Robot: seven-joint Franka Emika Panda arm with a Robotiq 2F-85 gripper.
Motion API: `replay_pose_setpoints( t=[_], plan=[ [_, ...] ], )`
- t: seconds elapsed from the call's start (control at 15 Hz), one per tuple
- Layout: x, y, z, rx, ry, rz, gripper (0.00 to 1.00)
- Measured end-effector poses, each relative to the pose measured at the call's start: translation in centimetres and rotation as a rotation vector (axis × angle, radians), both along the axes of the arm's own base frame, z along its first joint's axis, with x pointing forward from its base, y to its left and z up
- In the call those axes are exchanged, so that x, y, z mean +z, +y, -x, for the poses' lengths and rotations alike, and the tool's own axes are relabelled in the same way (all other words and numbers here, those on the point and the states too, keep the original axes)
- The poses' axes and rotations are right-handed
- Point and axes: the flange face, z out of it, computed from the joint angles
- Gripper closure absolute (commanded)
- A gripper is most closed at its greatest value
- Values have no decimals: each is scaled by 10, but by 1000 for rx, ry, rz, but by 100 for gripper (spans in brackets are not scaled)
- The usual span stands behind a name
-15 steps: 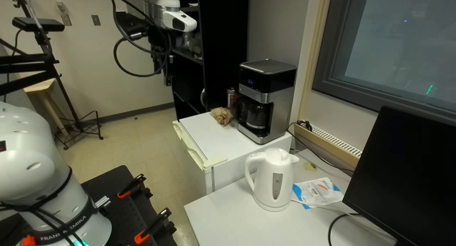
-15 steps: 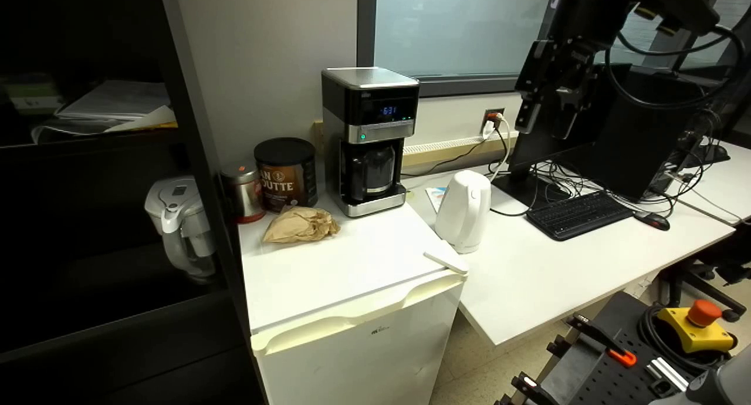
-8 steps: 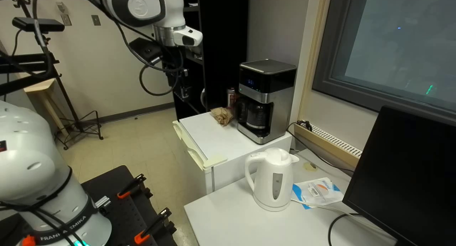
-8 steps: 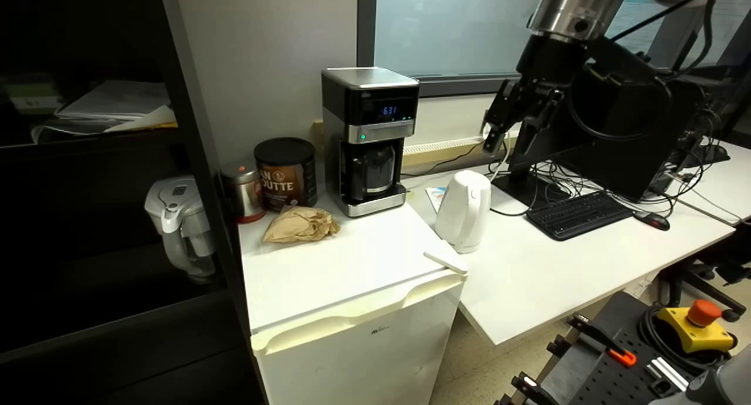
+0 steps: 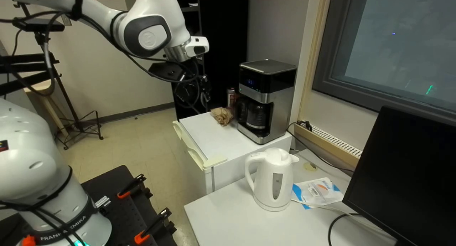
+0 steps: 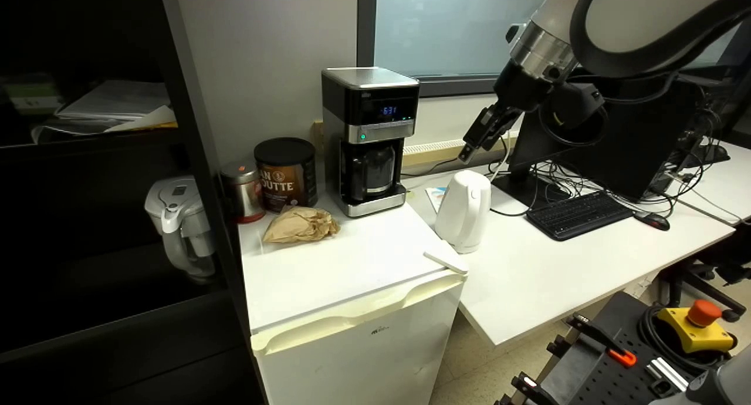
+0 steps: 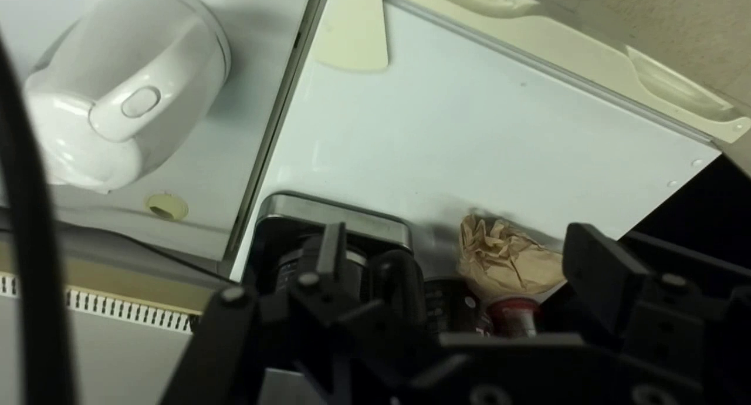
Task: Press a button on the coffee maker
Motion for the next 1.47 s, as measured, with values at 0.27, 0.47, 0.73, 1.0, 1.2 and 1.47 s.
replay_pose_setpoints(
  t=[0.27, 0.47, 0.73, 1.0, 1.2, 1.47],
  plan=[
    [-13, 1, -14, 60, -121, 36, 68],
    [-24, 4, -26, 82, -189, 57, 90],
    [-41, 1, -46, 106, -247, 89, 100],
    [-51, -14, -74, 107, -287, 128, 96],
    [-50, -27, -97, 101, -319, 155, 97],
    [-44, -39, -125, 87, -349, 182, 97]
  ],
)
